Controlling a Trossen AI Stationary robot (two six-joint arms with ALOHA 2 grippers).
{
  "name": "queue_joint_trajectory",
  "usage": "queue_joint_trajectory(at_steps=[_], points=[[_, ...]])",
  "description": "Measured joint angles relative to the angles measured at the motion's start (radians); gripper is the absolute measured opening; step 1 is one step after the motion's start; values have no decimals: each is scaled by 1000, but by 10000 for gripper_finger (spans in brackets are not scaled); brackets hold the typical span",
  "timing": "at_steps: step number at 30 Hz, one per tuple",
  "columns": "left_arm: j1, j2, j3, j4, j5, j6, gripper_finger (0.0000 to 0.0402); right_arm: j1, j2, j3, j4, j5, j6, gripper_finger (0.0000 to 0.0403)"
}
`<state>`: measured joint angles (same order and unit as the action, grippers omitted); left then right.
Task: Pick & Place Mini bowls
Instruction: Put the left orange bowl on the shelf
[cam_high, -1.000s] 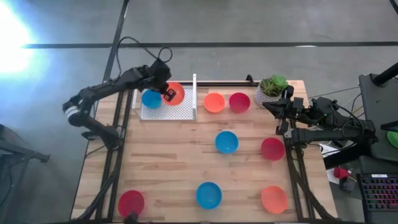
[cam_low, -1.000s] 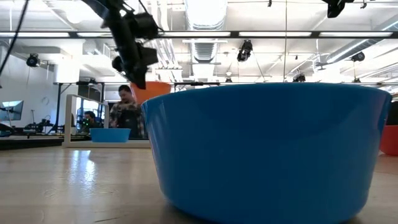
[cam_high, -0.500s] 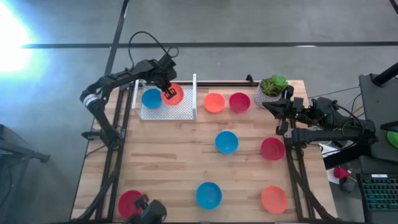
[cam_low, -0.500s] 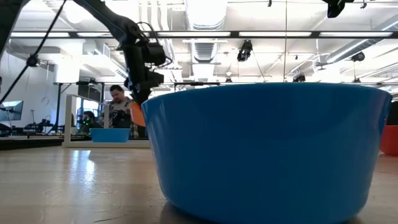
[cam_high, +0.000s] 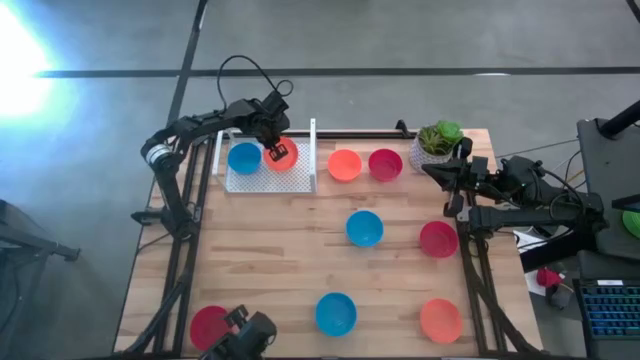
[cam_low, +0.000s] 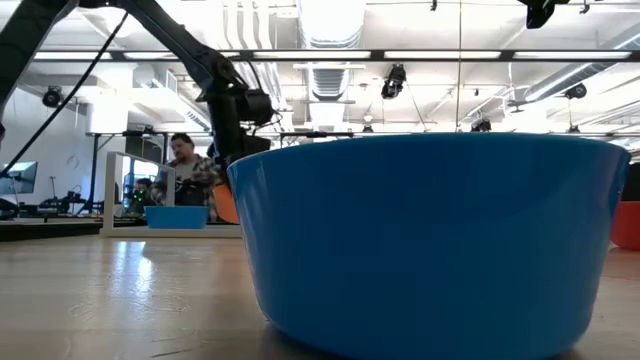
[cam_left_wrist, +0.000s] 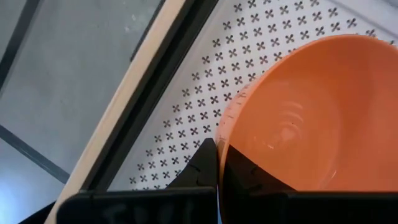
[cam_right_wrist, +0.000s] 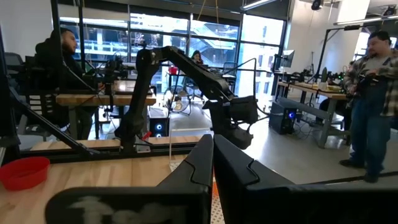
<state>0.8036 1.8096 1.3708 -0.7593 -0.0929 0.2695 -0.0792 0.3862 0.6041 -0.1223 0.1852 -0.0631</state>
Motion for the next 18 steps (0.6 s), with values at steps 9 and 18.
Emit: queue_joint_trajectory(at_steps=[9,18], points=[[18,18,-2,-12,-2,1,0,0,0,0,0,0,4,8],[41,18,-4,-59,-29,17,0,0,0,0,1,0,11,8]])
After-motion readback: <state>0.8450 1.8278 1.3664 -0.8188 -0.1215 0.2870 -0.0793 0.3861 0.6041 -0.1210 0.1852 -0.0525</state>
